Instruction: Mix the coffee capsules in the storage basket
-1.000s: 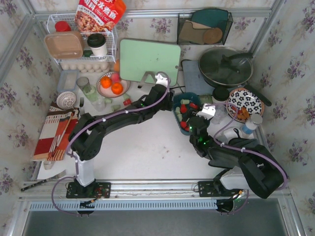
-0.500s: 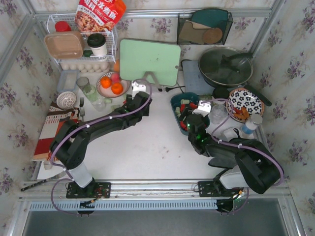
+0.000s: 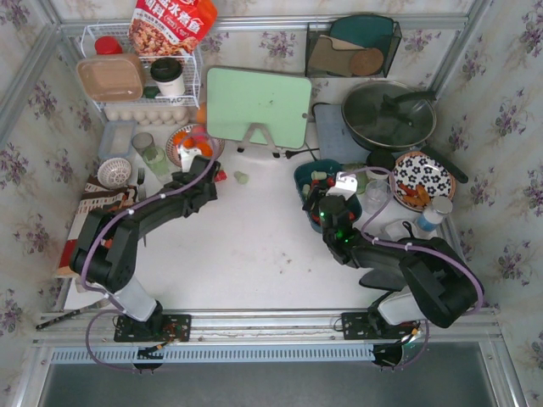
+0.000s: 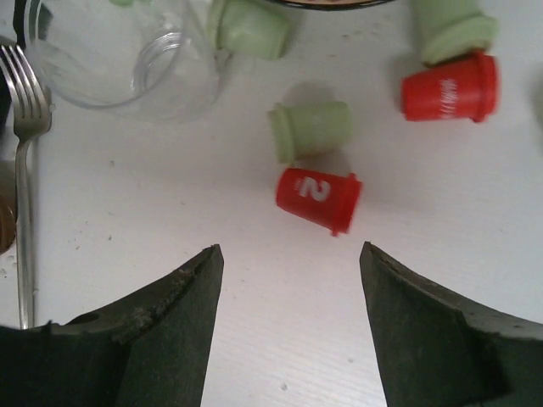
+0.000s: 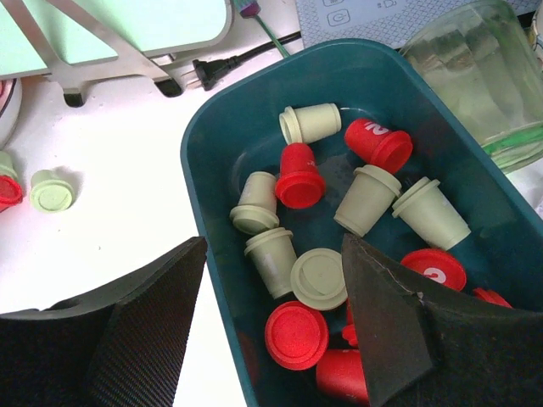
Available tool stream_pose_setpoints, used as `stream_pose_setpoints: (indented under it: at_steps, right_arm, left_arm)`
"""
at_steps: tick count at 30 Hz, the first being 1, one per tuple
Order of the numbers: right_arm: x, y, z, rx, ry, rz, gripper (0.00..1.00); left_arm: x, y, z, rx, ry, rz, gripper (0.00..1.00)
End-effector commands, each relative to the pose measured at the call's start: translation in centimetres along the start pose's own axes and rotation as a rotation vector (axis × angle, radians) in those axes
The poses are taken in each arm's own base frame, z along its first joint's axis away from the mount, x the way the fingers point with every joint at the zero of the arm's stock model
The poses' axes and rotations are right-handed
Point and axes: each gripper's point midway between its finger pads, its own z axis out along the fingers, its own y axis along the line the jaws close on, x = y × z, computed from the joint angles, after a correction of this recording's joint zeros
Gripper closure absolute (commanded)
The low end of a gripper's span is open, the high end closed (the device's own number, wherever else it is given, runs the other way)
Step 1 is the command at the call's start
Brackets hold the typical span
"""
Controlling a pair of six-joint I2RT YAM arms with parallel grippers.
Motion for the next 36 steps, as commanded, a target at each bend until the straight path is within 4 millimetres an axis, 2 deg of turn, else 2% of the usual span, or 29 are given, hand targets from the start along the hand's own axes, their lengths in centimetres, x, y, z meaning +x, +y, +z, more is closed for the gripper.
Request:
stream_pose_setpoints:
  at_steps: [1, 9, 18, 27, 29, 32, 36]
  right_arm:
    - [-0.5, 0.8, 0.2, -0.025, -0.015, 0.009, 0.28]
    - [-0.2, 1.0, 0.4, -0.035, -0.007, 0.003, 0.27]
    - [-0.1, 1.3, 0.6, -0.042, 0.003, -0.01, 0.27]
    - [3.5, 3.6, 2.4, -0.112, 0.162, -0.112, 0.28]
    - [4.2, 4.0, 2.7, -0.129, 0.19, -0.129, 0.28]
    - [5.2, 4.5, 3.1, -0.138, 0.235, -0.151, 0.29]
    - [6.0, 4.7, 3.5, -0.144, 0.262, -0.174, 0.29]
  left_arm:
    - [0.7, 0.5, 1.4, 0.056, 0.077, -0.049, 0.31]
    - [1.4, -0.3, 4.2, 0.136, 0.165, -0.046, 0.31]
    - [2.4, 0.5, 6.3, 0.129, 0.231, -0.086, 0.32]
    - [3.4, -0.5, 6.0, 0.202, 0.248, -0.107, 0.39]
    - [3.6, -0.6, 5.7, 0.215, 0.241, -0.112, 0.43]
    - [3.8, -0.8, 5.1, 0.243, 0.233, -0.118, 0.62]
    - [3.6, -1.2, 4.0, 0.29, 0.209, -0.13, 0.75]
